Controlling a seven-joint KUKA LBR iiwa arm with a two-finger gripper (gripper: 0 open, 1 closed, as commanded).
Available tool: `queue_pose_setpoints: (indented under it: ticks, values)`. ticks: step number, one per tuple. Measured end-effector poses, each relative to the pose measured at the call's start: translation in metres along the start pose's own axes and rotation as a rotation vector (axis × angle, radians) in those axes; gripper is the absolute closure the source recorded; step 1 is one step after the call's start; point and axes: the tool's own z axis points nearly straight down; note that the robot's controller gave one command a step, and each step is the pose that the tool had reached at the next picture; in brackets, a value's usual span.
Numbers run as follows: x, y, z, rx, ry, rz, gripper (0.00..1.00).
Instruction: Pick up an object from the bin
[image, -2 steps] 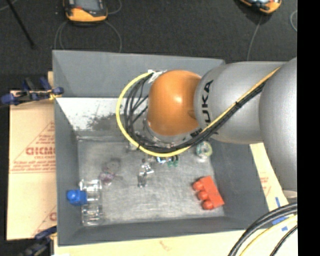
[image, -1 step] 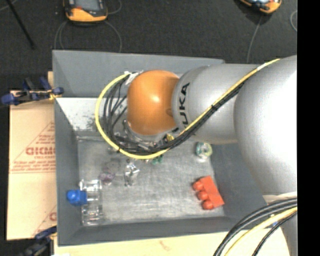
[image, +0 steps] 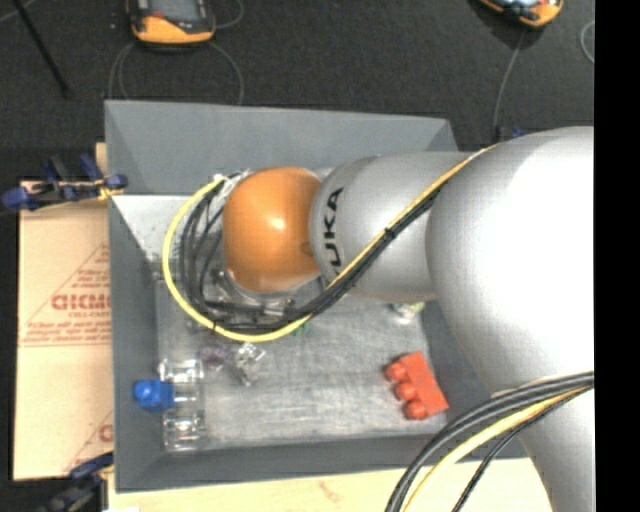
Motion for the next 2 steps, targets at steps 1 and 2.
queue_pose_setpoints:
  ticks: [1,2]
  values:
    - [0.0214,-0.0101,0.0015,0.007,-0.011,-0.379,0.0]
    - [0.0204,-0.0097,-0.0001,0.006,-0.013,-0.375,1.0]
